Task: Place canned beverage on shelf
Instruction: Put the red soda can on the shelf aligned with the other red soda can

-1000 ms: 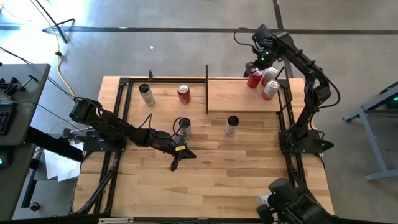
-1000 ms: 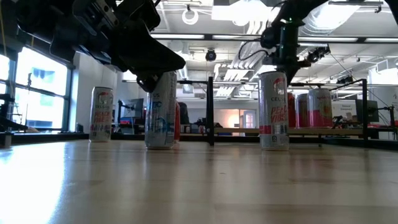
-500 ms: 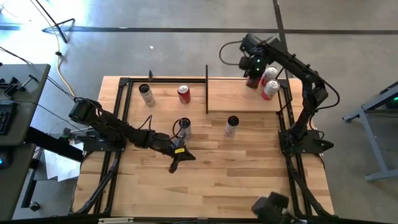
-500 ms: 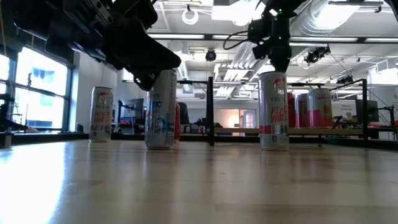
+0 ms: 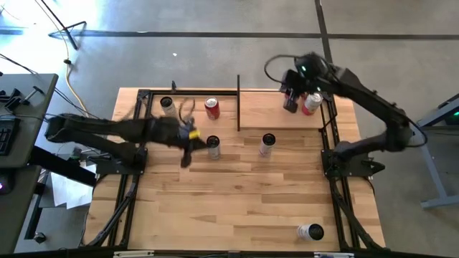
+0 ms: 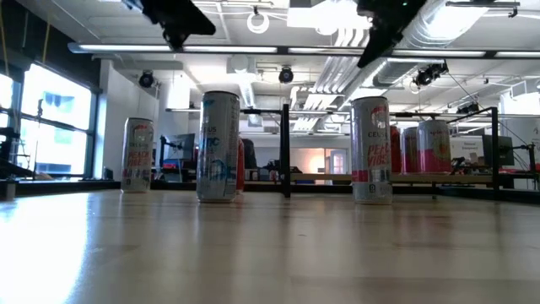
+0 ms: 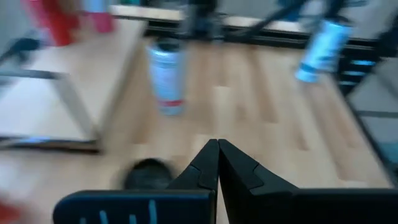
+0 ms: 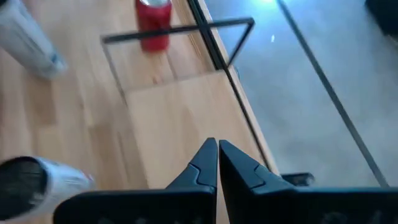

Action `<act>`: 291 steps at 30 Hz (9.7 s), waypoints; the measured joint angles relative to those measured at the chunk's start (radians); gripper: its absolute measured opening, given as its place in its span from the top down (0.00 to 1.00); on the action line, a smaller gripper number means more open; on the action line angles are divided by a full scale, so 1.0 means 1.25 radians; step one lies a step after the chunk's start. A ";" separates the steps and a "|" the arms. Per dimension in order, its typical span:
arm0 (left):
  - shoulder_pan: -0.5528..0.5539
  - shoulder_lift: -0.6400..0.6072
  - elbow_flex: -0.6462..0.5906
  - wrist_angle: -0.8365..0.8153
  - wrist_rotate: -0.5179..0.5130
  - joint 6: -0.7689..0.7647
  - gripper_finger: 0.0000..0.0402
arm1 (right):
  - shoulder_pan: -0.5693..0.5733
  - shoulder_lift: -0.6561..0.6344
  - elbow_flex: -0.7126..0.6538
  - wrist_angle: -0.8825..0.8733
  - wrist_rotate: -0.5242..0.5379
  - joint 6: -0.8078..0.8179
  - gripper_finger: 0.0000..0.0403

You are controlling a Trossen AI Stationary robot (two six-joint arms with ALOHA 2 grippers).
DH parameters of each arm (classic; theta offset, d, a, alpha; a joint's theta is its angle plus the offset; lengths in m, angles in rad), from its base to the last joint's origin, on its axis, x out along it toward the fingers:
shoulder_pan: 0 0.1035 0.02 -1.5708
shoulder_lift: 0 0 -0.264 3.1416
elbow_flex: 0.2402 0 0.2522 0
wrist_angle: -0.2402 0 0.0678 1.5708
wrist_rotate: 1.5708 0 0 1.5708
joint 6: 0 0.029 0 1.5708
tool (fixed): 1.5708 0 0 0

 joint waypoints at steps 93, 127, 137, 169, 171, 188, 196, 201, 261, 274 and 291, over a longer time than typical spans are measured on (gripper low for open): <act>0.499 0.765 0.731 -0.663 0.028 -0.220 0.20 | 0.292 -0.293 -0.357 0.295 0.185 0.115 1.00; 0.420 0.765 0.775 -0.800 -0.112 0.203 0.40 | 0.292 -0.293 -0.357 0.295 0.184 0.130 1.00; 0.374 0.754 0.942 -0.880 -0.124 0.235 0.41 | 0.292 -0.293 -0.357 0.294 0.184 0.132 1.00; -0.018 0.630 0.985 -0.886 -0.073 0.193 0.41 | 0.302 -0.300 -0.355 0.258 0.172 0.127 1.00; -0.035 0.630 0.985 -0.894 -0.077 0.194 0.41 | 0.302 -0.306 -0.355 0.260 0.172 0.127 1.00; -0.141 0.683 0.985 -0.766 -0.055 0.192 0.42 | 0.302 -0.336 -0.355 0.253 0.172 0.174 1.00; -0.171 0.759 0.984 -0.727 -0.033 0.180 0.43 | 0.323 -0.337 -0.355 0.245 0.170 0.183 1.00; -0.183 0.826 0.984 -0.697 -0.034 0.199 0.44 | 0.344 -0.337 -0.355 0.245 0.170 0.181 1.00; -0.256 0.679 0.777 -0.575 -0.147 -0.015 0.24 | 0.413 -0.335 -0.355 0.238 0.133 0.160 1.00; -0.363 0.422 0.174 0.051 -0.157 -0.375 0.35 | 0.583 -0.244 -0.355 0.249 0.300 0.201 1.00; -0.361 0.518 -0.020 0.494 -0.268 -0.359 0.98 | 0.658 -0.224 -0.355 0.273 0.352 0.226 1.00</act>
